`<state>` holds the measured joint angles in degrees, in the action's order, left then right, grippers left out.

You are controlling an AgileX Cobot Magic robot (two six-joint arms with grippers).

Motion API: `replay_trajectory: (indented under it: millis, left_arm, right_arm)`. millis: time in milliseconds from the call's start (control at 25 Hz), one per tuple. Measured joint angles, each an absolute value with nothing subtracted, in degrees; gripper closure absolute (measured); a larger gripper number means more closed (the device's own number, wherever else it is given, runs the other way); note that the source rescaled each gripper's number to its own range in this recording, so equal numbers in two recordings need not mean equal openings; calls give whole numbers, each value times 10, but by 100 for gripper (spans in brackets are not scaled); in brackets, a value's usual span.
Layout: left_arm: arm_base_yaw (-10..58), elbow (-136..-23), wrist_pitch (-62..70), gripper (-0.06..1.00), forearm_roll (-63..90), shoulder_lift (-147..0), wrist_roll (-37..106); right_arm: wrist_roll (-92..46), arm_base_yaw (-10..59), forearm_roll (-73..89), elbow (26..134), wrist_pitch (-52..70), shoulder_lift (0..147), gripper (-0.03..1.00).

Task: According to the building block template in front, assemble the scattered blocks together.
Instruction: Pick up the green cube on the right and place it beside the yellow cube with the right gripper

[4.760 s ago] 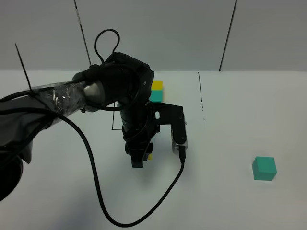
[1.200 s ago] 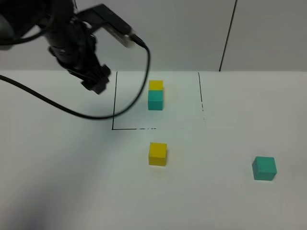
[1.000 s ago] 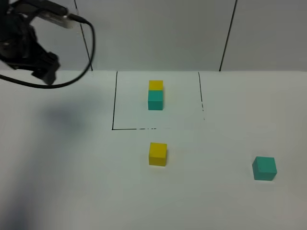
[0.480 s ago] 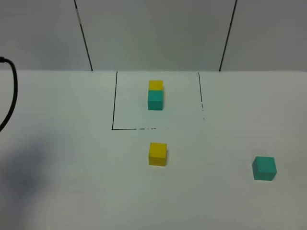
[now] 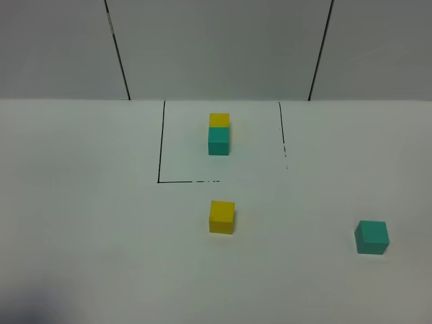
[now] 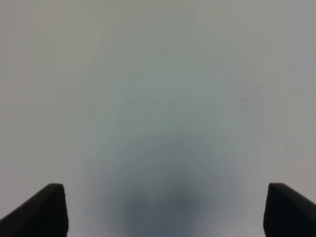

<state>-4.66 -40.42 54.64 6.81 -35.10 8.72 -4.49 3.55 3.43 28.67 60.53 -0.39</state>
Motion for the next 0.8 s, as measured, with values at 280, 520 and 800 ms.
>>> replay_trajectory:
  millis: [280, 520, 800]
  left_arm:
    - [-47, -322, 561, 2, 104, -158, 112]
    - [-37, -304, 591, 2, 130, -62, 148]
    - [-37, -292, 615, 2, 131, -28, 149]
  right_arm:
    - [-45, 35, 34, 287, 605, -4, -3]
    - [-45, 35, 34, 287, 605, -4, -3]
    - [-45, 35, 34, 287, 605, -4, -3]
